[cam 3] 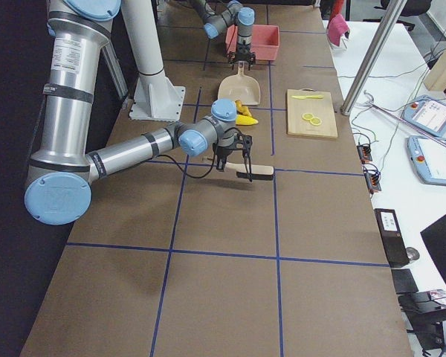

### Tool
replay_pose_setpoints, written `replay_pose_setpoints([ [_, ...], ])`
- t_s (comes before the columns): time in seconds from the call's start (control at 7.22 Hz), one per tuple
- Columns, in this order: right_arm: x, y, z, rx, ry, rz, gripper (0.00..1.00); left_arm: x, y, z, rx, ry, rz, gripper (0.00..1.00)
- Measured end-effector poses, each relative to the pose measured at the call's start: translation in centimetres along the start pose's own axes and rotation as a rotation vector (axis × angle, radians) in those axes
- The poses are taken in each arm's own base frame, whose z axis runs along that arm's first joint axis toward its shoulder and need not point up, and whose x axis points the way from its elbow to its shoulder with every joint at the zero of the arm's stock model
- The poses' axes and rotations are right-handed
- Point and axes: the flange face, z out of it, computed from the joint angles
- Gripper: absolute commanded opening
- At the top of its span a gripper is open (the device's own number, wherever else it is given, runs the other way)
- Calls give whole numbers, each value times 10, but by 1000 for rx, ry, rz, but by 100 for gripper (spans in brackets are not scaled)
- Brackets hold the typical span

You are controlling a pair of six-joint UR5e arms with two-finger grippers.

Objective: Sweep and dump trash into bin
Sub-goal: 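Pull the dustpan toward the robot while the right gripper brings the brush in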

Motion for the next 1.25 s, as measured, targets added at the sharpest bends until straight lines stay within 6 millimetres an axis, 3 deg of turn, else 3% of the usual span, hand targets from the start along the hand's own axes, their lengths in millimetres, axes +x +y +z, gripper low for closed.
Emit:
replay_pose_setpoints([
  [0.14,-2,0,0,0,-3,1,0,1,1,2,-6,3,-2,76],
  [0.28,-3,0,-1,1,-4,2,0,1,2,4,-12,2,-2,46],
  [0.42,-4,0,-1,1,-4,1,0,1,3,5,-23,-2,2,8],
  [1.25,-9,2,1,-6,-9,-3,0,-10,4,-7,-175,-111,32,0],
])
